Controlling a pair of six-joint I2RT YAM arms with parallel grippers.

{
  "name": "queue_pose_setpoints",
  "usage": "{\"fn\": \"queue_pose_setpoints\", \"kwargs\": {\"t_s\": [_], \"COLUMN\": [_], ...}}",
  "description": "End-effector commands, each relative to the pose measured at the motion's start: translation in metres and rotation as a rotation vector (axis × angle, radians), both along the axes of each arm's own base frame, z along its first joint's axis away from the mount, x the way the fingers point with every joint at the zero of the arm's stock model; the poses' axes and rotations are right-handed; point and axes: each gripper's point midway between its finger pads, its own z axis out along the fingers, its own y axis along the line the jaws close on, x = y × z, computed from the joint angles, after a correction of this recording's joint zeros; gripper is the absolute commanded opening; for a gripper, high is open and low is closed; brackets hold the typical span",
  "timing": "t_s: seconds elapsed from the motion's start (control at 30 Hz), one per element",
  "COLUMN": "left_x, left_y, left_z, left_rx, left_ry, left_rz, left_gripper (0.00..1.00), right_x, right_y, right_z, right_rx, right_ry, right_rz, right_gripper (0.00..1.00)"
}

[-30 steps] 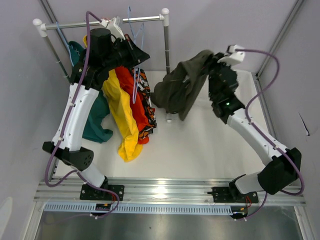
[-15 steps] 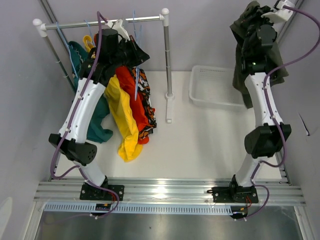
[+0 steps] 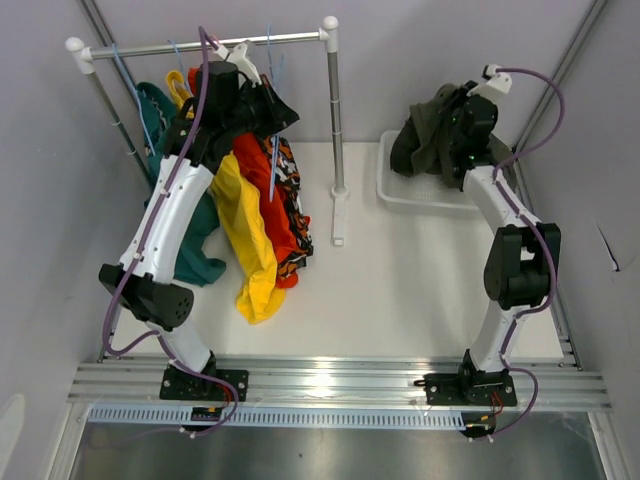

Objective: Remove the shorts from the hanger

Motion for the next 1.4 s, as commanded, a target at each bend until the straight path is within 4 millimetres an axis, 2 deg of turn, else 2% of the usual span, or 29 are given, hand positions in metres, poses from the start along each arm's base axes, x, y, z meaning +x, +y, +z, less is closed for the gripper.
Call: {"fn": "queue_pose_setpoints", "kwargs": {"t_s": [0.0, 0.03, 0.07, 0.1, 0.13, 0.17, 0.23, 0.27, 0.3, 0.33, 0.37, 0.4, 0.43, 0.47, 0.5, 0.53, 0.57, 0.6, 0.63, 0.67, 0.73, 0.77, 0.8, 0.9, 0.97, 1.0, 1.1, 1.17, 1.37], "left_x": [-0.002, 0.001, 0.001, 0.003, 0.004, 0.007, 0.008, 0.014, 0.016, 0.019, 0.024, 0.034, 0.035, 0.04, 0.049, 0.053, 0.057, 0.063, 0.068, 0.071, 0.077, 0.078, 0.077, 0.07, 0.058, 0.054, 0.031, 0.016, -0.006], "left_y": [0.001, 0.0, -0.001, -0.001, -0.002, -0.004, -0.004, -0.004, -0.003, -0.001, 0.001, -0.001, -0.004, -0.004, -0.008, -0.01, -0.011, -0.013, -0.014, -0.014, -0.016, -0.017, -0.019, -0.024, -0.03, -0.031, -0.04, -0.043, -0.035], "left_z": [0.028, 0.023, 0.026, 0.027, 0.027, 0.025, 0.031, 0.023, 0.024, 0.031, 0.03, 0.02, 0.029, 0.026, 0.02, 0.02, 0.018, 0.011, 0.01, 0.009, 0.001, -0.002, -0.004, -0.008, -0.001, 0.0, 0.016, 0.025, 0.042], "left_rx": [-0.033, -0.03, -0.032, -0.034, -0.037, -0.036, -0.045, -0.036, -0.036, -0.042, -0.05, -0.064, -0.089, -0.099, -0.118, -0.128, -0.146, -0.152, -0.162, -0.177, -0.187, -0.196, -0.197, -0.197, -0.193, -0.189, -0.184, -0.191, -0.187], "left_ry": [-0.087, -0.078, -0.08, -0.081, -0.078, -0.07, -0.079, -0.063, -0.065, -0.081, -0.073, -0.044, -0.057, -0.042, -0.022, -0.018, -0.005, 0.008, 0.005, 0.013, 0.032, 0.046, 0.053, 0.067, 0.054, 0.052, 0.025, 0.013, -0.024], "left_rz": [-0.012, -0.012, -0.011, -0.012, -0.015, -0.016, -0.013, -0.007, 0.002, 0.015, 0.022, 0.027, 0.01, 0.008, 0.011, 0.012, 0.024, 0.03, 0.037, 0.049, 0.056, 0.061, 0.057, 0.041, 0.018, 0.015, -0.025, -0.046, -0.045], "left_gripper": [0.0, 0.0, 0.0, 0.0, 0.0, 0.0, 0.0, 0.0, 0.0, 0.0, 0.0, 0.0, 0.0, 0.0, 0.0, 0.0, 0.0, 0.0, 0.0, 0.0, 0.0, 0.0, 0.0, 0.0, 0.19, 0.35, 0.57, 0.64, 0.65], "right_x": [-0.04, -0.043, -0.042, -0.043, -0.044, -0.046, -0.054, -0.059, -0.065, -0.077, -0.088, -0.096, -0.11, -0.118, -0.13, -0.141, -0.148, -0.158, -0.167, -0.173, -0.186, -0.191, -0.197, -0.207, -0.212, -0.213, -0.219, -0.224, -0.237], "right_y": [0.031, 0.029, 0.029, 0.029, 0.03, 0.03, 0.031, 0.032, 0.034, 0.038, 0.042, 0.046, 0.052, 0.056, 0.058, 0.061, 0.065, 0.067, 0.067, 0.069, 0.067, 0.066, 0.063, 0.062, 0.062, 0.061, 0.063, 0.066, 0.073], "right_z": [0.064, 0.057, 0.027, 0.013, 0.0, -0.025, -0.057, -0.065, -0.073, -0.102, -0.093, -0.099, -0.123, -0.125, -0.117, -0.132, -0.133, -0.124, -0.132, -0.132, -0.118, -0.121, -0.111, -0.109, -0.105, -0.106, -0.107, -0.108, -0.108], "right_rx": [0.023, 0.037, 0.048, 0.087, 0.101, 0.112, 0.169, 0.188, 0.208, 0.248, 0.265, 0.276, 0.283, 0.282, 0.282, 0.277, 0.272, 0.272, 0.269, 0.265, 0.266, 0.259, 0.258, 0.246, 0.24, 0.239, 0.239, 0.237, 0.232], "right_ry": [-0.179, -0.157, -0.078, -0.041, -0.001, 0.092, 0.195, 0.214, 0.234, 0.294, 0.264, 0.272, 0.318, 0.317, 0.3, 0.329, 0.328, 0.306, 0.322, 0.322, 0.289, 0.297, 0.273, 0.27, 0.264, 0.266, 0.279, 0.279, 0.278], "right_rz": [0.067, 0.059, 0.062, 0.066, 0.073, 0.069, 0.087, 0.092, 0.103, 0.124, 0.147, 0.163, 0.176, 0.185, 0.196, 0.2, 0.208, 0.22, 0.222, 0.228, 0.236, 0.235, 0.233, 0.236, 0.237, 0.234, 0.238, 0.247, 0.267], "right_gripper": [0.03, 0.12, 0.26, 0.73, 0.87, 0.94, 0.96, 0.97, 0.97, 0.97, 0.98, 0.98, 0.98, 0.98, 0.98, 0.98, 0.98, 0.98, 0.98, 0.98, 0.98, 0.98, 0.98, 0.98, 0.99, 0.99, 0.99, 0.99, 0.99]}}
